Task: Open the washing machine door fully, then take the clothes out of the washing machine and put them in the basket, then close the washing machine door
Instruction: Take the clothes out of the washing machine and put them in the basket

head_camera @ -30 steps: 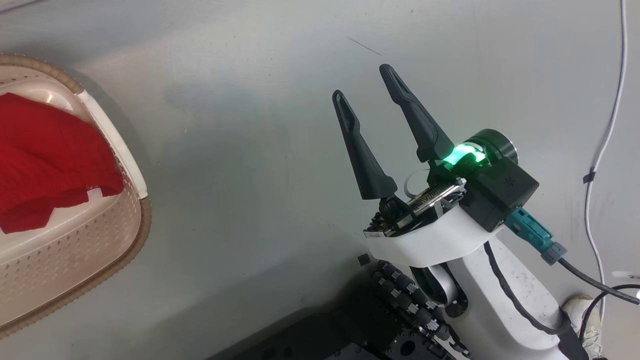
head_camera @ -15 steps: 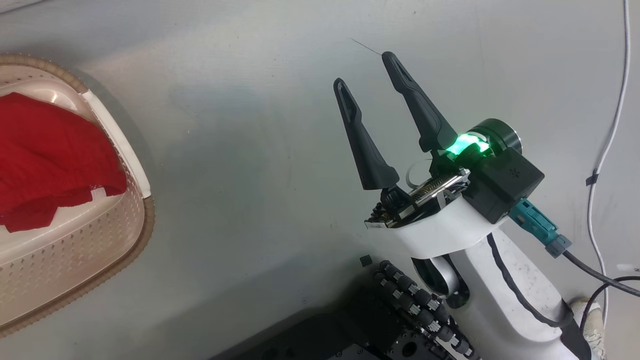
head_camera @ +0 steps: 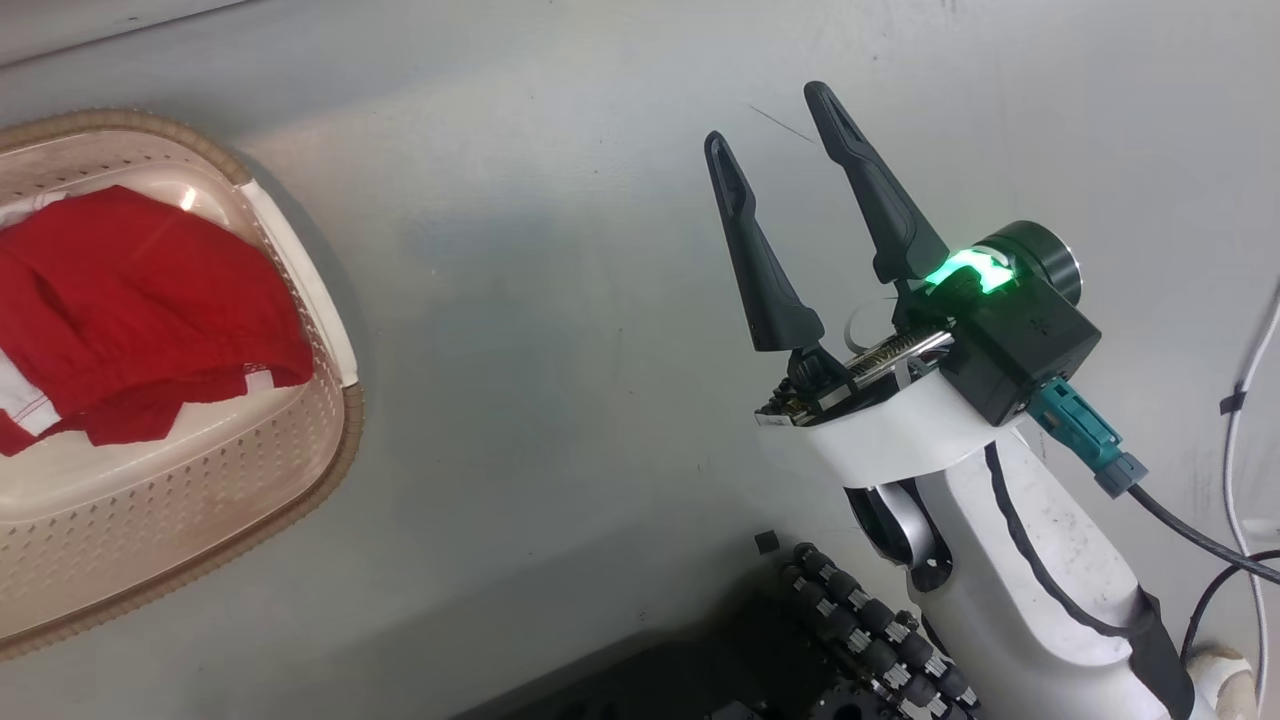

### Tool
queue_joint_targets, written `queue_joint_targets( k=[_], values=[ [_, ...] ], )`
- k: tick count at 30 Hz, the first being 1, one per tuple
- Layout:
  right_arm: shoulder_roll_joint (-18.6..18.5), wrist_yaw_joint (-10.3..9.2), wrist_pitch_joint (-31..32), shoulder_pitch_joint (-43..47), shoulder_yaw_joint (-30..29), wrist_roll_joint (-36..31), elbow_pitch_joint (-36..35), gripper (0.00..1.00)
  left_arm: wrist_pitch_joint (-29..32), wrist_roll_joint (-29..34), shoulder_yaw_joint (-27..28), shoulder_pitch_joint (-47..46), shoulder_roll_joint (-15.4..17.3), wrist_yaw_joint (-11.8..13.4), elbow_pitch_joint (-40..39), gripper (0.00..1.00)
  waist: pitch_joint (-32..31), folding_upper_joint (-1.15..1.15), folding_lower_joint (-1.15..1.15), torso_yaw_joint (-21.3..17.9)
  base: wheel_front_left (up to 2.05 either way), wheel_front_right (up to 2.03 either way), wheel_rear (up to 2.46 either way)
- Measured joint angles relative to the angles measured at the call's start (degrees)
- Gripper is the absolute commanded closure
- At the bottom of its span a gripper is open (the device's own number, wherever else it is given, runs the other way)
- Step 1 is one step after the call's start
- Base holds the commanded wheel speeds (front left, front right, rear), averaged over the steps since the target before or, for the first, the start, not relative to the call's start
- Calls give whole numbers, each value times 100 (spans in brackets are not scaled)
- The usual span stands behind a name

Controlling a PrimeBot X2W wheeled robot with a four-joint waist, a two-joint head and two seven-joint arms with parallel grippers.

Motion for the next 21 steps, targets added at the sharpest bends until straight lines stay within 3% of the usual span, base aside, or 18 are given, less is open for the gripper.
queue_joint_targets(
  k=[11,16,21],
  values=[
    [-4,7,0,15,-218,-209,163,0,-1170,-269,247,793,-365,16,-169,100,-286,0,0,358,0,0,0],
    [-5,8,0,44,-321,-270,238,0,-1762,-315,371,1354,-450,133,-222,100,-469,0,0,489,0,0,0],
    [-9,15,0,146,-443,-408,354,0,-2377,-348,435,1964,-745,279,-361,100,-686,0,0,617,0,0,0]
  ],
)
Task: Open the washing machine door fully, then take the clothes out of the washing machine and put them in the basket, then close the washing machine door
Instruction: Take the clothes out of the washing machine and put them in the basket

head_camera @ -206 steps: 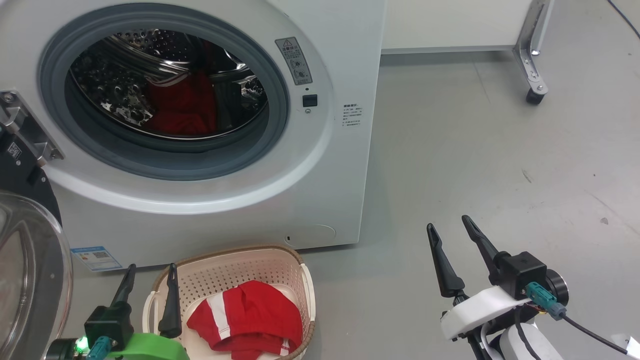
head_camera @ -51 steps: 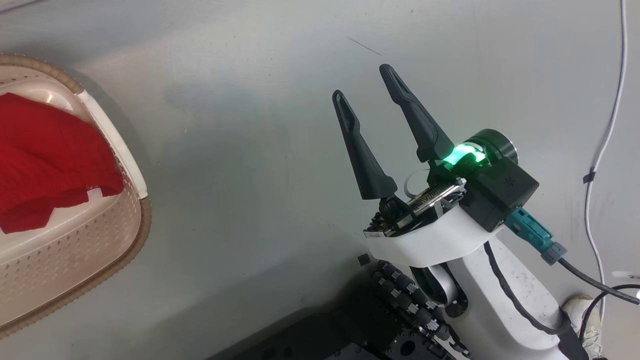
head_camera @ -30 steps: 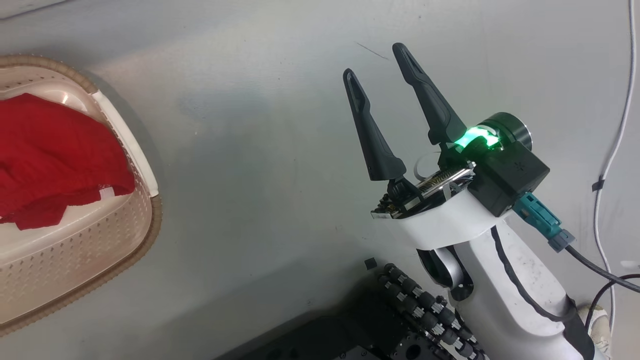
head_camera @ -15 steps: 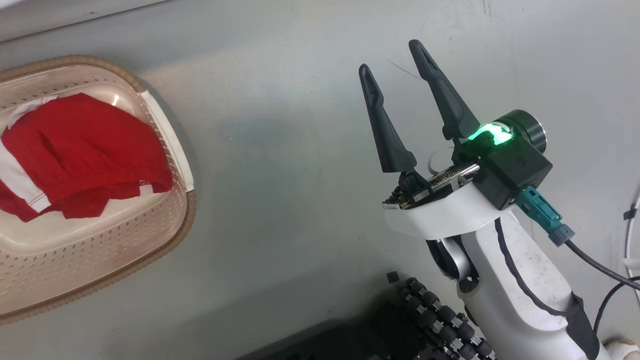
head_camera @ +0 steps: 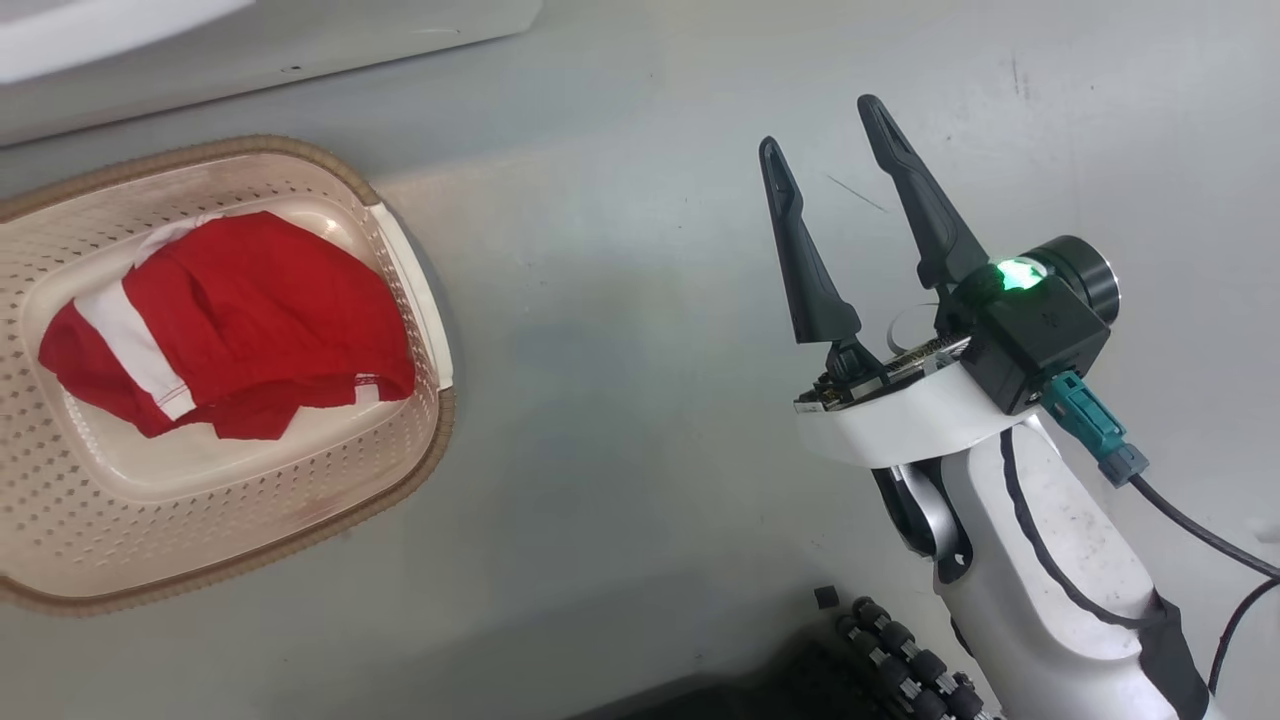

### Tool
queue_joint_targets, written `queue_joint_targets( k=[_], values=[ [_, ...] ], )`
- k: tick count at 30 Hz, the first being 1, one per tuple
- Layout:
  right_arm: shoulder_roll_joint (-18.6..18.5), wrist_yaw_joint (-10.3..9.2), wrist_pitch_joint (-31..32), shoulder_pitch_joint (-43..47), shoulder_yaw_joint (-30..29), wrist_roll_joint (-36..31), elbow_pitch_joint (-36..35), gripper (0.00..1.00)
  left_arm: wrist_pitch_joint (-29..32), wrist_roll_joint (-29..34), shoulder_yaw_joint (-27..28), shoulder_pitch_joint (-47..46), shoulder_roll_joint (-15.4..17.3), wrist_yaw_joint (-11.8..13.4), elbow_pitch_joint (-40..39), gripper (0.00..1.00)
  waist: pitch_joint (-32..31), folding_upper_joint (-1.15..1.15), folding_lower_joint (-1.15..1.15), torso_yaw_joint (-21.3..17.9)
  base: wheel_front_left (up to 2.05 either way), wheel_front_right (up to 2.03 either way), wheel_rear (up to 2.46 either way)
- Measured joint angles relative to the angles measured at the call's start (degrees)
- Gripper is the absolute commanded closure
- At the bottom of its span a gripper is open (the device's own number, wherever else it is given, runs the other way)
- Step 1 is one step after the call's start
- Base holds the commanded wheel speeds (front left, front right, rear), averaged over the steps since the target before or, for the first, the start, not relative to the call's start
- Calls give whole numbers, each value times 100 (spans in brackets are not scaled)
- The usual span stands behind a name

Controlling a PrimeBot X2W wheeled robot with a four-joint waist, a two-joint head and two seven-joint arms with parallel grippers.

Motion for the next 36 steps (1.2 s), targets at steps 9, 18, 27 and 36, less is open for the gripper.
queue_joint_targets(
  k=[9,18,27,36],
  values=[
    [-3,110,0,149,-109,-79,214,0,-967,33,-31,970,-443,249,-266,100,-430,0,0,205,0,0,0],
    [-8,201,0,409,-268,-112,464,0,-1101,19,70,2033,-1098,627,-916,100,-1039,0,-1,419,0,0,0],
    [-14,256,0,711,-387,-112,637,0,-1069,125,132,2952,-1454,843,-2036,100,-1722,0,-1,601,0,0,0],
    [-15,349,0,1023,-504,-111,797,0,-1070,300,257,3702,-1713,944,-3002,100,-2401,0,-1,724,0,0,0]
  ],
)
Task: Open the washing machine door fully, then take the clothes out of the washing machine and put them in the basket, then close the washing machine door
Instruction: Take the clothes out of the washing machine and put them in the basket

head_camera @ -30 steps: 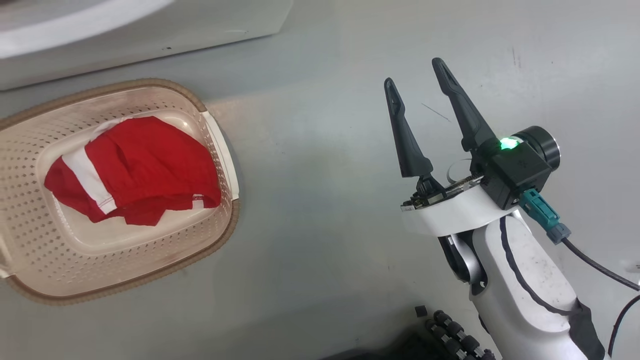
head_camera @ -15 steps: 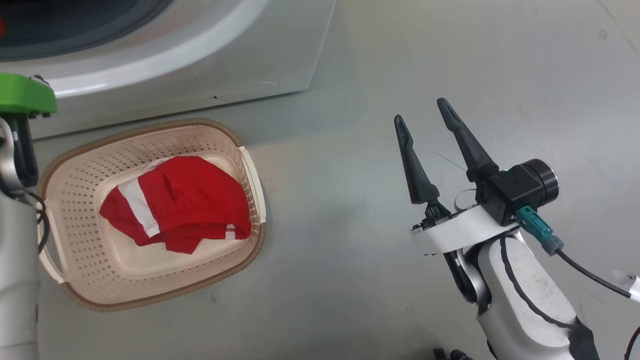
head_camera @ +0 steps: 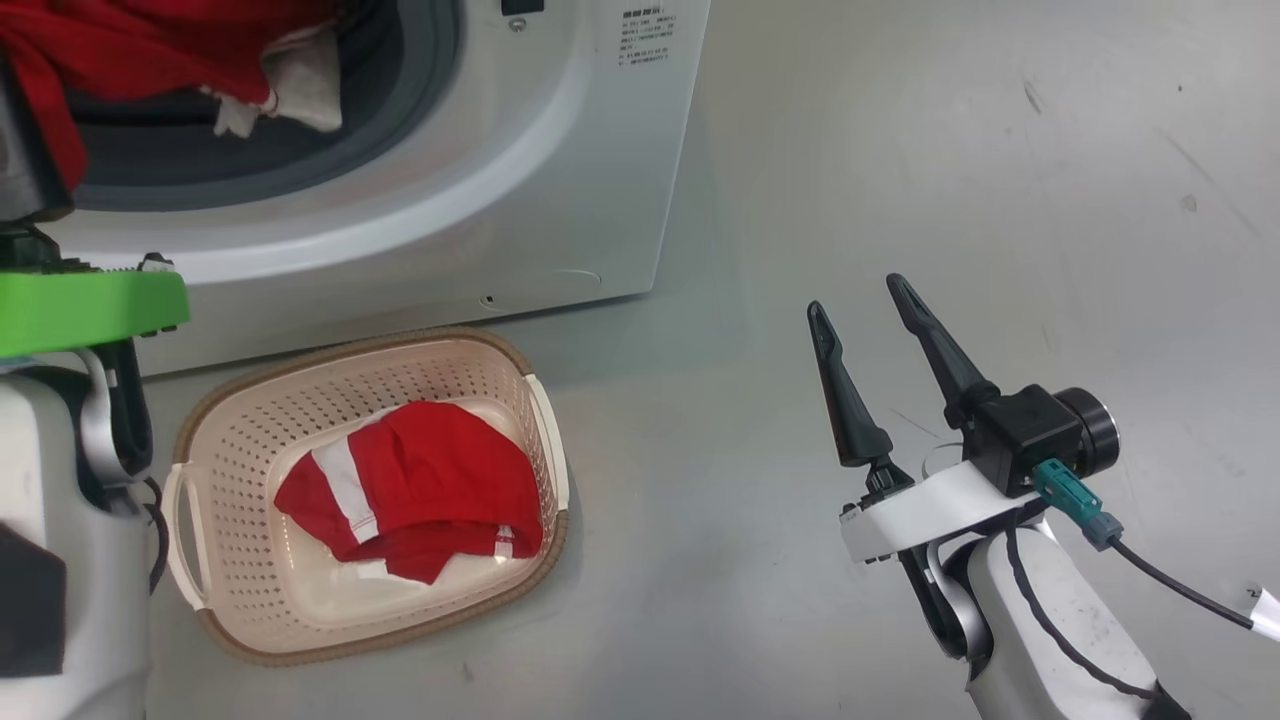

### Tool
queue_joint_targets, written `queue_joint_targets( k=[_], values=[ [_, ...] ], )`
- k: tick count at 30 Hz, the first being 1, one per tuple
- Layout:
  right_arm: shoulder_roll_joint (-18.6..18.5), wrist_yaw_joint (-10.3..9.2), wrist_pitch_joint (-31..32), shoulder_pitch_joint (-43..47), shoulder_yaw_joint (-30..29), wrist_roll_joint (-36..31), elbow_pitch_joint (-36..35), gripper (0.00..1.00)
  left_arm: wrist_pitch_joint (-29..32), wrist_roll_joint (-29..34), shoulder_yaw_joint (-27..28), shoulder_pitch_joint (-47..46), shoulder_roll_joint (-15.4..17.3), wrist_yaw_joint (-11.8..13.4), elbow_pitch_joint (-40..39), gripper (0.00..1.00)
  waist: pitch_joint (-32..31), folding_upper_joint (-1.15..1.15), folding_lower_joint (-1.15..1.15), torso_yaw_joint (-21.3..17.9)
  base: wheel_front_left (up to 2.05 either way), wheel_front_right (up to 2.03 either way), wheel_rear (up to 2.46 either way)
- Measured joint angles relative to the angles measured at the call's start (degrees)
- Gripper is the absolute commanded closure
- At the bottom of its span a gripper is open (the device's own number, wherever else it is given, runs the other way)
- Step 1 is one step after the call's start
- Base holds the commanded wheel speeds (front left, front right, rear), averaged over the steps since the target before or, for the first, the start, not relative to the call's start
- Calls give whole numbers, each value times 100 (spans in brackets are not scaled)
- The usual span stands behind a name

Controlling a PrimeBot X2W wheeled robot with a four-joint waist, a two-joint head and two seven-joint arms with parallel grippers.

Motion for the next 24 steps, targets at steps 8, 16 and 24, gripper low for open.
queue_joint_targets(
  k=[8,16,24],
  values=[
    [1,52,0,286,-81,-1,98,0,1,241,-69,489,-115,18,-715,100,-535,0,0,76,0,0,0],
    [2,86,0,526,-108,1,146,0,0,270,-118,1005,-292,49,-1294,100,-955,0,0,122,0,0,0],
    [5,113,0,736,-116,3,178,0,0,270,-146,1638,-414,65,-1579,100,-1249,0,0,150,0,0,0]
  ],
)
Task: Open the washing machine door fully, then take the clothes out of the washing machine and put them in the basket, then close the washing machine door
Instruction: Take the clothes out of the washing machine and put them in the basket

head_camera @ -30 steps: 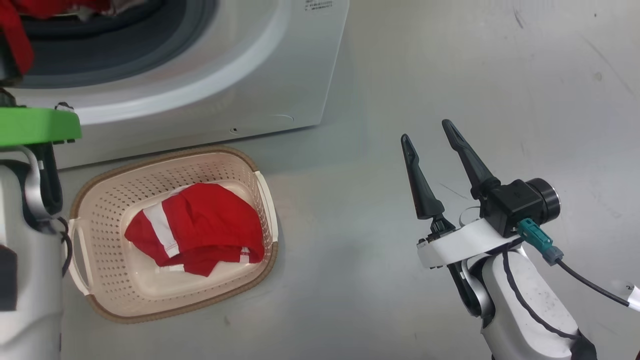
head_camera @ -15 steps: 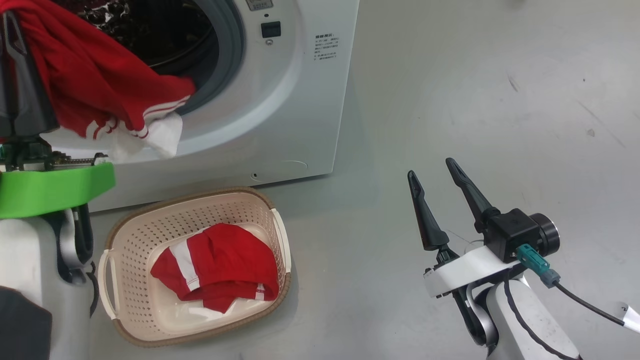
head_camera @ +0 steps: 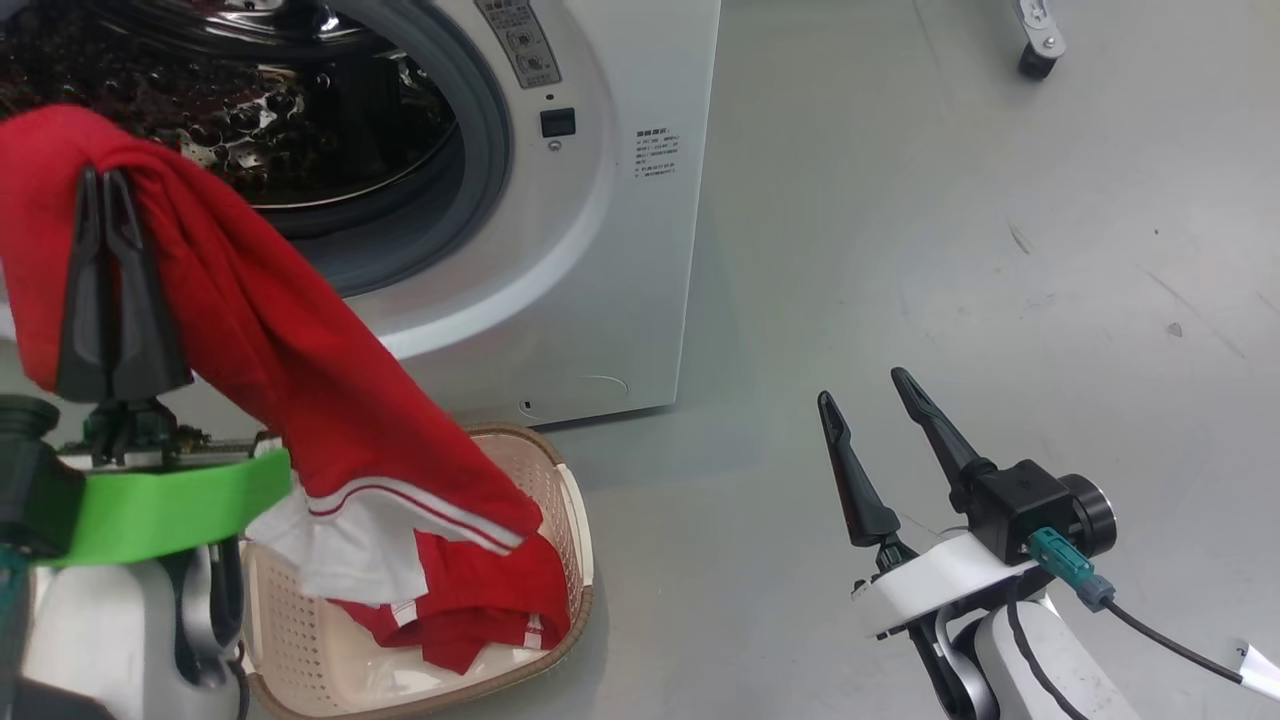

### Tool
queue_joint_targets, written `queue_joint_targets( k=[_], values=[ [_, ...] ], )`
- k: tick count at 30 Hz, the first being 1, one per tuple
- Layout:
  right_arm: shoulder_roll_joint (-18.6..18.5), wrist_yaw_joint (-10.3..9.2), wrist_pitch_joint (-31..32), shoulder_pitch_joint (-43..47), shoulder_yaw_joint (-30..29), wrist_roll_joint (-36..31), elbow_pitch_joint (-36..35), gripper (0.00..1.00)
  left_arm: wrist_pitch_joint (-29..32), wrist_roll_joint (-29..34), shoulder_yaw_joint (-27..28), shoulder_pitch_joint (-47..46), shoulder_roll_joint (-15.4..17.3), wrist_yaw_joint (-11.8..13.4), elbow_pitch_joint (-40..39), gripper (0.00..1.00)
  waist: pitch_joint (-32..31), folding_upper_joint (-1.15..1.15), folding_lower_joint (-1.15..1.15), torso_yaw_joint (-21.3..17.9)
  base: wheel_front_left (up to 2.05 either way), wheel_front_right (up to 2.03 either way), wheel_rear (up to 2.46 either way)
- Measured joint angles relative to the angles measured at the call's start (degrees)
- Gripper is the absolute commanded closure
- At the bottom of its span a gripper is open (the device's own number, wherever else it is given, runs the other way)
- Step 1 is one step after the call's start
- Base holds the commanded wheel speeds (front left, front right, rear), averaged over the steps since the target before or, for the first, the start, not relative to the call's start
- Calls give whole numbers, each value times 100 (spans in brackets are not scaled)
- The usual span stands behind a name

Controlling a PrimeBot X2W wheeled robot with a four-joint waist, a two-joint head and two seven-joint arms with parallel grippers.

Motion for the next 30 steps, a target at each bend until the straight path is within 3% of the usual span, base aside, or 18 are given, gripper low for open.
queue_joint_targets(
  k=[12,20,30],
  values=[
    [4,58,0,14,51,-1,-85,0,19,-190,-81,1346,-177,27,665,100,-11,0,0,-86,0,0,0],
    [5,59,0,8,51,-2,-233,0,19,-376,-194,1486,-218,14,1423,100,208,0,0,-170,0,0,0],
    [7,53,0,-69,156,-3,-550,0,129,-549,-298,1227,-229,-235,2512,100,735,0,0,-313,0,0,0]
  ],
)
